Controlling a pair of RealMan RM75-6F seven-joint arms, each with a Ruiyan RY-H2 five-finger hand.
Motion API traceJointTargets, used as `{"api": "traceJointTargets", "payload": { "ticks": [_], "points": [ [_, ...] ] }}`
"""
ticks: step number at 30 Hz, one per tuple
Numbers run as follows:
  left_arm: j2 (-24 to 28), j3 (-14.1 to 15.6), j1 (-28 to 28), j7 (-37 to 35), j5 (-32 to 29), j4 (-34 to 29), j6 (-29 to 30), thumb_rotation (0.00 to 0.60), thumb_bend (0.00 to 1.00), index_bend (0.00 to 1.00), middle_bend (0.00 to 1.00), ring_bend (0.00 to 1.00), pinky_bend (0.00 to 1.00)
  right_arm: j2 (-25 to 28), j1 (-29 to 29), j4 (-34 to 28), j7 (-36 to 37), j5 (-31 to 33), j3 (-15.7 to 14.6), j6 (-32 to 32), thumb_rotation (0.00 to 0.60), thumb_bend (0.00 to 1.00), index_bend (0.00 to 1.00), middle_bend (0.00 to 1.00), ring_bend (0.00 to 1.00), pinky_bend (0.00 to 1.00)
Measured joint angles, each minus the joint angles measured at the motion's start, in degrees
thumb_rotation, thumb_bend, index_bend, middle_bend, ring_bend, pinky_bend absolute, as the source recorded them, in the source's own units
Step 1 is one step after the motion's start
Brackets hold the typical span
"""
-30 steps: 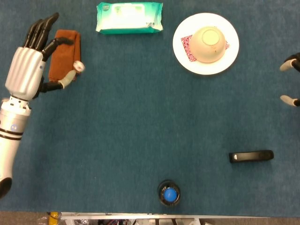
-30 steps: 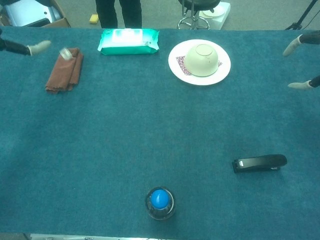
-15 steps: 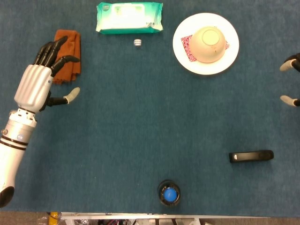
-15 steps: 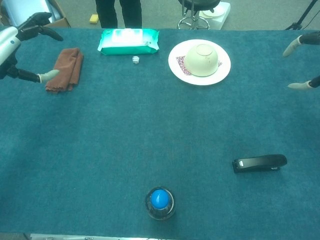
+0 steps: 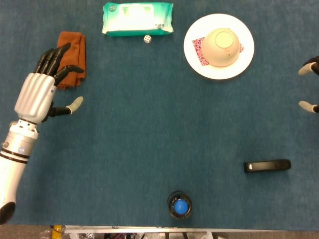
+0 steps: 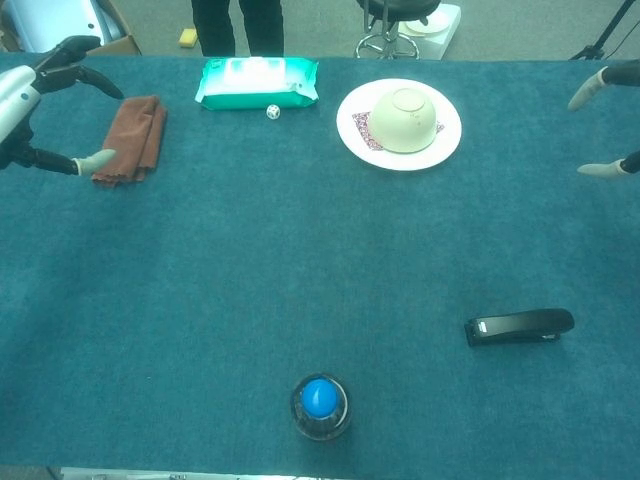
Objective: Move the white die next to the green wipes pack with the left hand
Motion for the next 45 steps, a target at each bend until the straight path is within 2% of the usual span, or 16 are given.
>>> {"api": "traceJointTargets", "payload": {
  "ticks": [4, 10, 25, 31, 38, 45],
  "points": [
    [0.3, 0.0, 0.3, 1.3, -0.3, 0.2, 0.0, 0.6, 0.26, 0.32, 0.0, 0.0, 0.0, 0.4, -0.1, -0.7, -0.4, -0.2, 0.1, 0.5, 0.6, 0.0, 0.38, 0.32, 0.21, 0.19],
    [0.9, 0.0, 1.3, 7.0, -2.3, 0.7, -0.3, 0.6, 0.26, 0.32, 0.0, 0.0, 0.0, 1.5, -0.5, -2.5, -1.3, 0.1, 0.3, 1.2, 0.6, 0.0, 0.38, 0.32, 0.21, 0.19],
    [7.4, 0.2, 8.0, 16.0, -9.8, -2.1, 1.7, 0.6, 0.26, 0.33, 0.0, 0.0, 0.0, 1.5, -1.5, -2.2, -0.5, -0.4, -0.5, 1.7, 0.6, 0.0, 0.38, 0.32, 0.21, 0.19],
    [10.8, -0.3, 11.7, 17.3, -12.5, -5.1, 4.8, 0.6, 0.26, 0.33, 0.0, 0.0, 0.0, 1.4, -1.8, -2.4, -0.9, -0.6, -0.7, 2.0, 0.6, 0.0, 0.38, 0.32, 0.21, 0.19],
    [12.1, -0.4, 15.3, 17.5, -14.6, -7.0, 7.3, 0.6, 0.26, 0.33, 0.0, 0.0, 0.0, 1.5, -2.1, -2.6, -1.2, -1.0, -1.1, 2.0, 0.6, 0.0, 0.38, 0.32, 0.21, 0.19],
    [12.3, -0.3, 16.8, 16.2, -14.4, -6.7, 7.6, 0.6, 0.26, 0.34, 0.0, 0.0, 0.0, 3.1, -3.2, -5.5, -7.1, -2.5, -2.6, 3.4, 0.6, 0.0, 0.38, 0.32, 0.21, 0.19]
  ]
}}
